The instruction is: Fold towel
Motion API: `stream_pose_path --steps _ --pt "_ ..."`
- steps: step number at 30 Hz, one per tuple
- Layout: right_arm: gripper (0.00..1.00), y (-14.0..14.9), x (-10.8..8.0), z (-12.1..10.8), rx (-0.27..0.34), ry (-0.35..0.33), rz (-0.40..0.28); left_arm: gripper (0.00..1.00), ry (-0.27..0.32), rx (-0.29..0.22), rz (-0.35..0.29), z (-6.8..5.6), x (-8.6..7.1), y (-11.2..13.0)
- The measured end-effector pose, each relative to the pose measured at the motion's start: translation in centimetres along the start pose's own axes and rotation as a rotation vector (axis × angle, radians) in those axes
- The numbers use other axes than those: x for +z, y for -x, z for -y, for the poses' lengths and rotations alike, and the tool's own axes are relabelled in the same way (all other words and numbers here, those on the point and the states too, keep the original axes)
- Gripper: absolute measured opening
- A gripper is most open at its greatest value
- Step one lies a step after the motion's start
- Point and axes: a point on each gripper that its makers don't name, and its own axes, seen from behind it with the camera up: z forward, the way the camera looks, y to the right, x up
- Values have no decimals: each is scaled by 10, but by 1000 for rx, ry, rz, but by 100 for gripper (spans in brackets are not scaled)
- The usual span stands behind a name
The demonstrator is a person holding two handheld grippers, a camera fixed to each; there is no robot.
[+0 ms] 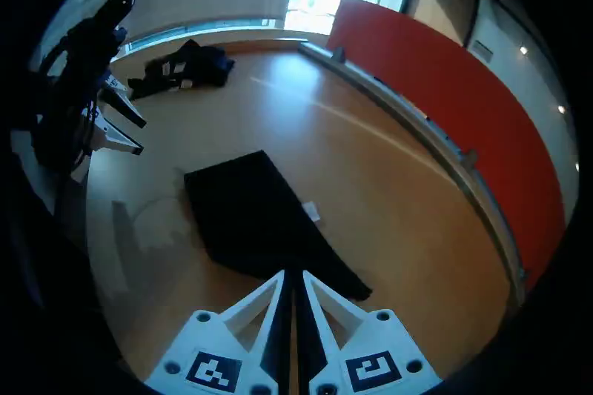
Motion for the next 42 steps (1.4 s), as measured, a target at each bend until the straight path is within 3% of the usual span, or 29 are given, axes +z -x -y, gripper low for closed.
stream_pose_path --steps 14,23,36,42 --pt "2 -34 8 3 -56 -16 -35 96 4 -22 -9 1 -4 -2" --pt "2 -58 33 18 -109 -66 -35 96 -11 -55 -19 10 -16 0" --pt "2 -88 88 79 -189 -196 -27 96 -54 -151 -37 28 -38 20" --pt "2 -83 115 113 -211 -254 -1 96 -68 -179 -40 32 -42 28"
